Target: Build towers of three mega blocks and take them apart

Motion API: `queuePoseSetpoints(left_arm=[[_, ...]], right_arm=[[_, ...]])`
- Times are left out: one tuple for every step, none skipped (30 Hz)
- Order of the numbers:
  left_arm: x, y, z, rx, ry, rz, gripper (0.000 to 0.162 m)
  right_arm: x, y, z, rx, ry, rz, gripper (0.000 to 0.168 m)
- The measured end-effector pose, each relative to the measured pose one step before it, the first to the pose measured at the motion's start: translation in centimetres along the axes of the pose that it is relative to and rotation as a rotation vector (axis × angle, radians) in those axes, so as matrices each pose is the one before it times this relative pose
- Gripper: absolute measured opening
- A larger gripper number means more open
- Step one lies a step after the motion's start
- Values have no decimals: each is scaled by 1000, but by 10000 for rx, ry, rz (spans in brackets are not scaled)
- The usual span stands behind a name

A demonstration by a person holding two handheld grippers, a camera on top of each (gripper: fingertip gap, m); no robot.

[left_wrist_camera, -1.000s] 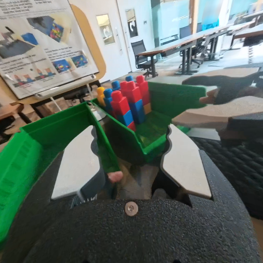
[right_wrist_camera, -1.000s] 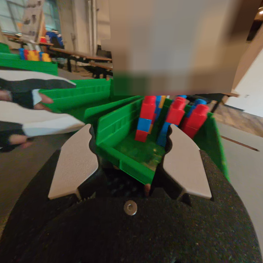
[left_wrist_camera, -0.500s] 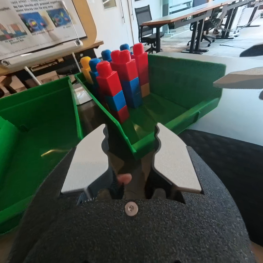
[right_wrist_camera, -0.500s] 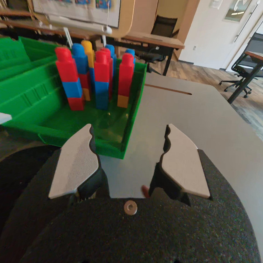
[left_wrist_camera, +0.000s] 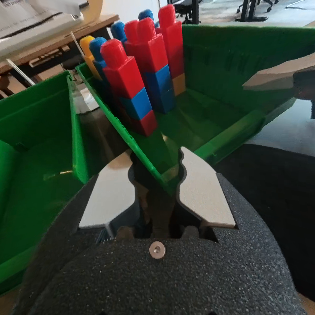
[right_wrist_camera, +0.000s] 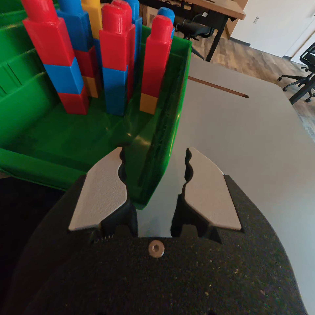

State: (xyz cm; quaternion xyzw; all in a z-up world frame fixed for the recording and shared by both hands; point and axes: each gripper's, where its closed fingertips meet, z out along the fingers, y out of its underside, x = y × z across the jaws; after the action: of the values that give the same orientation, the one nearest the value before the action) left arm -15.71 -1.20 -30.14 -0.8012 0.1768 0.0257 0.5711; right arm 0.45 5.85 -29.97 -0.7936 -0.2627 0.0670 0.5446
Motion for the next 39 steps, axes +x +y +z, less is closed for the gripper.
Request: queuePoseSetpoints(left_arm=[[-29, 102, 182, -50, -49, -38, 45], [-137, 18, 162, -22, -106, -16, 43], [-195, 21, 140, -57, -119, 22, 39], [-249, 37, 99, -75, -136, 44, 34], [-330, 31, 65, -59, -172, 50, 26], [-322, 29, 36, -32, -186, 54, 21], [-233, 20, 35, -25, -133, 43, 20], [-108, -9, 3, 4, -81, 17, 20], [-69, -42, 5, 48, -77, 14, 19], [-73, -37, 3, 62, -89, 11, 18], [-72, -37, -2, 72, -78, -10, 17], [-82, -30, -2, 83, -36, -42, 16], [-63, -59, -17, 81, 0, -48, 16], [-64, -108, -36, 83, -3, -13, 15], [-46, -151, -77, 97, -18, 15, 15], [-20, -157, -78, 93, -19, 16, 14], [13, -142, -56, 88, -7, 10, 14], [40, -136, -44, 87, 8, 1, 14], [51, -141, -41, 90, 20, 7, 14], [53, -191, -75, 115, 14, 35, 14], [58, -257, -83, 128, 3, 46, 14], [74, -294, -113, 132, 4, 45, 14], [72, -317, -114, 125, 5, 33, 13], [98, -288, -127, 81, 20, 24, 13], [101, -262, -119, 52, 40, 32, 13], [90, -245, -123, 37, 55, 29, 14], [83, -229, -137, 23, 60, 17, 13], [48, -235, -147, 27, 44, 10, 13], [1, -235, -152, 27, 30, 7, 13], [-44, -258, -167, 32, 20, 2, 13], [-101, -276, -168, 42, 11, 4, 13], [-144, -260, -154, 24, -1, 6, 13], [-204, -270, -165, 12, -12, -5, 13], [-249, -273, -165, 9, -15, -10, 13], [-261, -263, -176, -3, -8, 3, 12], [-291, -275, -182, -3, -8, 10, 13], [-310, -262, -192, 7, -18, 18, 12], [-340, -274, -176, 29, -30, 15, 12], [-355, -267, -143, 33, -30, 5, 13]], right_arm=[[-42, 73, 125, -73, 10, -75, 64], [-84, 55, 90, -49, -33, -71, 58], [-89, 26, 71, -35, -38, -69, 51], [-127, 27, 33, -26, -64, -118, 40], [-2, -2, 10, 11, 39, -116, 27], [432, 70, -28, -27, 319, -134, 17], [197, -28, -59, 53, 117, -236, 10], [-2, 23, -9, -37, 10, 47, 9], [5, 11, -7, -59, 43, 54, 9], [-9, -14, -26, -11, 79, -117, 8], [-44, -47, -40, 48, 71, -148, 8], [-52, -33, -67, 51, 45, -98, 8], [-55, -41, -83, 44, 14, -43, 8], [-46, -31, -127, 8, 19, 6, 8], [-7, -88, -147, 19, 32, -10, 8], [27, -76, -173, 15, 45, -2, 7], [67, -97, -171, 40, 65, -1, 7], [92, -135, -202, 79, 70, 14, 7], [122, -169, -233, 103, 87, 14, 7], [148, -169, -252, 90, 89, 6, 7], [168, -165, -266, 96, 90, 12, 7], [186, -146, -297, 90, 76, 25, 6], [172, -116, -298, 70, 69, 37, 6], [188, -111, -324, 45, 80, 15, 6], [169, -112, -344, 11, 70, -6, 7], [154, -134, -344, -20, 54, -9, 6], [142, -145, -343, -39, 49, -31, 6], [116, -182, -304, -41, 40, -26, 6], [88, -212, -286, -32, 31, -15, 6], [60, -240, -254, -19, 21, -5, 6], [41, -274, -234, -3, 15, 10, 6], [5, -289, -200, -5, 18, 9, 5], [-38, -312, -184, -21, 21, -11, 6], [-71, -312, -152, -29, 1, 9, 6], [-83, -338, -130, -19, -17, 8, 6], [-114, -358, -103, -9, -32, 21, 6], [-103, -382, -65, -1, -26, 8, 6], [-127, -399, -63, 3, -21, 8, 6], [-124, -419, -59, 13, -4, 4, 6]])
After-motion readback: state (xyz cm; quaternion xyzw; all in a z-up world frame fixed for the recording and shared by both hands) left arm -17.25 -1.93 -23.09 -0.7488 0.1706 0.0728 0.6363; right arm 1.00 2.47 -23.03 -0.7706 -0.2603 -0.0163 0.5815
